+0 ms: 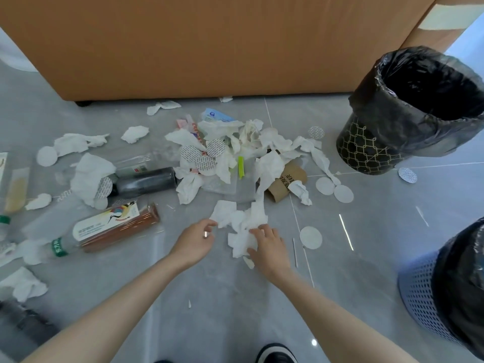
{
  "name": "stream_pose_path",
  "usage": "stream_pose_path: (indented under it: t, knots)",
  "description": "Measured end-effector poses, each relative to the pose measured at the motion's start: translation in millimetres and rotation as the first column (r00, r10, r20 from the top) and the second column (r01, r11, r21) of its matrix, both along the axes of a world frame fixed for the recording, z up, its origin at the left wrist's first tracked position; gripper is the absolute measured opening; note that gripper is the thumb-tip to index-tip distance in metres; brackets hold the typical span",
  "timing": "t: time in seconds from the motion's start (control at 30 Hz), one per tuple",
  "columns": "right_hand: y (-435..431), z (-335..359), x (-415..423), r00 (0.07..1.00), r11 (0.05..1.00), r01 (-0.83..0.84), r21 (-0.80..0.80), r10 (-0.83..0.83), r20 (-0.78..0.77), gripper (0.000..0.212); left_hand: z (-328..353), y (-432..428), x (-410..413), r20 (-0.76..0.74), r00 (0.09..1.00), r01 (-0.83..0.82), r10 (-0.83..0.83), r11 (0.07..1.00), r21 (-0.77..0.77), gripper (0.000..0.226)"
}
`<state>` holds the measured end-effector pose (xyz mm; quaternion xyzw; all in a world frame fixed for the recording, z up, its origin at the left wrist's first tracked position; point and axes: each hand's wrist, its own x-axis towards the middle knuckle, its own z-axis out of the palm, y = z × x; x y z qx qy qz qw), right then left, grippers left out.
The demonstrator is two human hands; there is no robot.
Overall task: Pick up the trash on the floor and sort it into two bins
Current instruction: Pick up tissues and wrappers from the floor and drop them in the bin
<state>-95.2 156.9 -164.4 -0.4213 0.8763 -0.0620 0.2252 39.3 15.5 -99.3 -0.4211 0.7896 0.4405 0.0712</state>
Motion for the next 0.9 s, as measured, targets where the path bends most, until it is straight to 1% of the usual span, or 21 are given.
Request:
stream_pose_path:
  t: [0.07, 0.13, 0.2, 0.27, 0.33, 0.43, 0.53, 0.57, 0.63, 0.7, 0.8, 0.87, 0.9]
  knots:
    - [3.9, 0.3, 4.3, 0.999, 0.998, -0.05, -0.038, 0.05, -0.001, 0.033, -4.6, 0.1, 0.5, -0.003, 1.0, 0.002, -0.002, 1.0, -0.014, 0.039]
    - [7.4, 3.1, 6.2, 0.995, 0.995, -0.094, -0.036, 0.094, 0.02, 0.026, -9.8, 1.0, 0.1, -0.015, 1.0, 0.019, -0.019, 0.999, -0.032, 0.041]
    - [10.0, 12.3, 6.7, 0.994, 0.995, -0.083, -0.056, 0.087, 0.065, 0.021, -15.8, 1.8, -0.4, -0.024, 0.998, 0.063, -0.065, 0.995, -0.071, 0.045]
    - [13.2, 27.8, 6.3, 0.986, 0.991, 0.009, -0.133, 0.014, 0.167, 0.013, -21.3, 1.5, -2.0, -0.017, 0.994, 0.106, -0.109, 0.986, -0.128, 0.051]
    - [17.4, 46.8, 3.6, 0.957, 0.964, 0.149, -0.221, -0.084, 0.279, 0.007, -25.0, 1.4, -5.3, 0.018, 0.989, 0.149, -0.148, 0.976, -0.161, 0.058]
    - [21.1, 63.0, -5.6, 0.903, 0.9, 0.316, -0.301, -0.188, 0.386, 0.004, -29.5, -1.3, -10.6, 0.133, 0.954, 0.289, -0.267, 0.938, -0.193, 0.072]
    - [21.4, 66.2, -15.8, 0.868, 0.857, 0.402, -0.322, -0.245, 0.432, 0.003, -37.8, -9.5, -13.2, 0.277, 0.877, 0.458, -0.391, 0.855, -0.244, 0.078]
    - [22.1, 65.0, -18.8, 0.864, 0.854, 0.414, -0.315, -0.26, 0.43, 0.003, -41.5, -11.4, -13.5, 0.311, 0.856, 0.492, -0.412, 0.834, -0.249, 0.078]
    - [23.2, 63.1, -23.7, 0.854, 0.859, 0.425, -0.286, -0.275, 0.442, 0.003, -48.4, -12.2, -14.0, 0.343, 0.839, 0.513, -0.422, 0.823, -0.242, 0.076]
    - [24.7, 60.6, -25.3, 0.854, 0.896, 0.379, -0.231, -0.243, 0.461, 0.007, -55.6, -9.4, -14.7, 0.344, 0.845, 0.505, -0.41, 0.824, -0.258, 0.075]
    - [25.6, 54.2, -17.3, 0.885, 0.983, 0.161, -0.091, -0.103, 0.455, 0.013, -61.4, -4.0, -15.3, 0.34, 0.861, 0.492, -0.377, 0.786, -0.374, 0.069]
    - [27.4, 44.4, -8.7, 0.896, 1.0, 0.023, -0.012, -0.015, 0.443, 0.026, -64.1, 1.0, -13.7, 0.308, 0.882, 0.463, -0.358, 0.779, -0.422, 0.06]
    - [28.9, 36.1, -4.2, 0.897, 1.0, -0.017, 0.018, 0.008, 0.442, 0.032, -65.2, 3.7, -11.7, 0.291, 0.89, 0.45, -0.352, 0.782, -0.432, 0.055]
